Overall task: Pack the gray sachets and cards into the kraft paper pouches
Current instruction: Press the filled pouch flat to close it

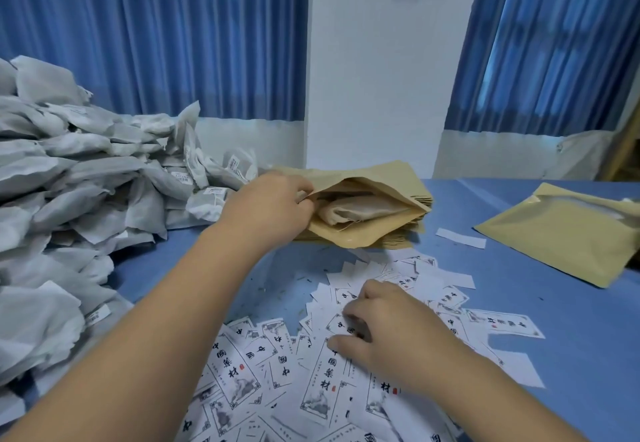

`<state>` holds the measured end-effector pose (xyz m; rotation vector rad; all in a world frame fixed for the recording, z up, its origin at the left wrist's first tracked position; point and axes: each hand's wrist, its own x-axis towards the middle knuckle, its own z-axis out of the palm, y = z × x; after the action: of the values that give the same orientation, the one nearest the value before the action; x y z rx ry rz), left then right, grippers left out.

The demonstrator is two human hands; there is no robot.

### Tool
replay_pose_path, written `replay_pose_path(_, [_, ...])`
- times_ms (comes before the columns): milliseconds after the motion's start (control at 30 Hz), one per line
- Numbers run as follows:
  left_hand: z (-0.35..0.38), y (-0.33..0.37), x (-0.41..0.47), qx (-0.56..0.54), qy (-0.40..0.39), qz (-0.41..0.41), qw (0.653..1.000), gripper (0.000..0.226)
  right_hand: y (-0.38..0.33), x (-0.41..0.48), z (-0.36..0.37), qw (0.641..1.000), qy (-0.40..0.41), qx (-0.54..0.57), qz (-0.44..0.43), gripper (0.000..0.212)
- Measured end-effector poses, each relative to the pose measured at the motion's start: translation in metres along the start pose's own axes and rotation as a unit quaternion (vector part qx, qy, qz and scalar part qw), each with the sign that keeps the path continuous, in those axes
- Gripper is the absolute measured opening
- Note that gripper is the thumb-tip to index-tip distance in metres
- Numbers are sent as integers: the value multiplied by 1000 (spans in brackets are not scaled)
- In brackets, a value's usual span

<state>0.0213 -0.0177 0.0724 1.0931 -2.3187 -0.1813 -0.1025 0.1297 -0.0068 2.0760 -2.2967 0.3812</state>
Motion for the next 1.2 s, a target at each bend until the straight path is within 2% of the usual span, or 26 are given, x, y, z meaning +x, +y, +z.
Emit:
replay_pose_path(133, [0, 1, 0, -3, -31, -9, 999, 31, 0, 0, 0, 1000, -2, -1, -1, 45])
replay_pose_path(233, [0, 3, -1, -9, -40, -12, 999, 30, -1, 1, -1, 1000, 16, -7, -12, 36])
replay_pose_path(400, [1, 5, -3, -12, -41, -11, 999, 28, -6, -1, -1, 992, 90, -70, -53, 33])
replay_pose_path(467, [1, 6, -3, -10, -36, -6, 999, 29, -8, 0, -1, 983, 141, -86, -80, 23])
replay_pose_path(533, [1, 7, -4, -7, -33, -1, 999, 33, -8, 0, -3, 974, 207, -56, -72, 19])
replay_pose_path(667, [0, 6, -4, 0, -27, 11, 1000, 26, -5, 0, -3, 960, 271, 27, -62, 3])
replay_pose_path(933, [1, 6, -4, 5, 15, 21, 1000, 24, -3, -7, -22, 909, 378, 168, -56, 5])
replay_pose_path(1067, [1, 7, -4, 45, 42, 50, 997, 33, 5, -10, -49, 872, 471, 114, -61, 8])
replay_pose_path(1200, [3, 15, -7, 116, 105, 77, 985, 40, 0, 5, -61, 872, 482, 0, -88, 6])
